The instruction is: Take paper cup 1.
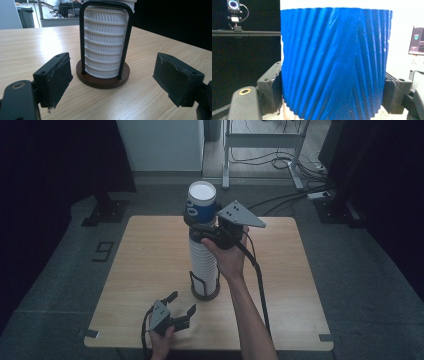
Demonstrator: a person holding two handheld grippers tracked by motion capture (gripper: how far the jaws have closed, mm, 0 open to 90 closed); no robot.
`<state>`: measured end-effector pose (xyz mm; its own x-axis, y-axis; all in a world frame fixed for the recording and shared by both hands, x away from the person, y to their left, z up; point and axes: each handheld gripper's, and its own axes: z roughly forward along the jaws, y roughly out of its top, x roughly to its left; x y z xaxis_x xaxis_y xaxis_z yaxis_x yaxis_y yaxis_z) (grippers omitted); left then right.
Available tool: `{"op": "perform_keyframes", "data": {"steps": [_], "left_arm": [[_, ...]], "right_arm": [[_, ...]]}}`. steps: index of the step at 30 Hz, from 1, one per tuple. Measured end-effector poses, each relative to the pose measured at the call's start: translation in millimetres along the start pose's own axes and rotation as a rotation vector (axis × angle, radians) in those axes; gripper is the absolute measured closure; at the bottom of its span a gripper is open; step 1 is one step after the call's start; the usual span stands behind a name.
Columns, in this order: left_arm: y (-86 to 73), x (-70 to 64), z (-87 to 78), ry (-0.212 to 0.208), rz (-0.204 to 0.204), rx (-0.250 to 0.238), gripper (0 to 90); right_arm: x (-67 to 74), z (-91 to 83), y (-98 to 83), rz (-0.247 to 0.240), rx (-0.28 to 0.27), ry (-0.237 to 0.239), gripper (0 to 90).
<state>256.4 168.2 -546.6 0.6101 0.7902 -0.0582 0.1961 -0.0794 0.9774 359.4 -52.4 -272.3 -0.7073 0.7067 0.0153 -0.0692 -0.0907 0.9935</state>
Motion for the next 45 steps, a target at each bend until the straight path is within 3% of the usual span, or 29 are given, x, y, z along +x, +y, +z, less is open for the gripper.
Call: {"op": "perform_keyframes", "data": {"steps": [10,15,22,31,39,41,45], "left_arm": [[0.2,0.0,0.5,-0.005,0.002,0.003,14.5],[0.2,-0.2,0.6,-0.001,0.004,0.004,14.5],[0.2,0.2,0.6,-0.004,0.001,0.005,14.5],[0.6,1.3,1.1,-0.006,-0.008,0.012,14.4],[0.6,-0.8,1.6,0.004,0.011,0.013,14.4],[0.5,-1.3,1.2,0.002,0.015,0.010,14.2],[0.4,-0.4,0.7,0.001,0.007,0.006,14.2]], "right_arm": [[-4.1,0.0,10.4,0.032,-0.032,0.001,20.3],[-3.5,-4.2,14.6,0.022,-0.030,-0.004,20.4],[-6.1,-18.6,17.8,0.033,-0.038,-0.020,20.7],[-16.2,-52.1,21.4,0.048,-0.054,-0.065,21.0],[-23.0,-80.3,10.4,0.067,-0.050,-0.092,21.3],[-24.4,-86.1,0.1,0.092,-0.015,-0.108,21.4],[-23.1,-91.6,-12.6,0.108,0.002,-0.117,21.5]]}}
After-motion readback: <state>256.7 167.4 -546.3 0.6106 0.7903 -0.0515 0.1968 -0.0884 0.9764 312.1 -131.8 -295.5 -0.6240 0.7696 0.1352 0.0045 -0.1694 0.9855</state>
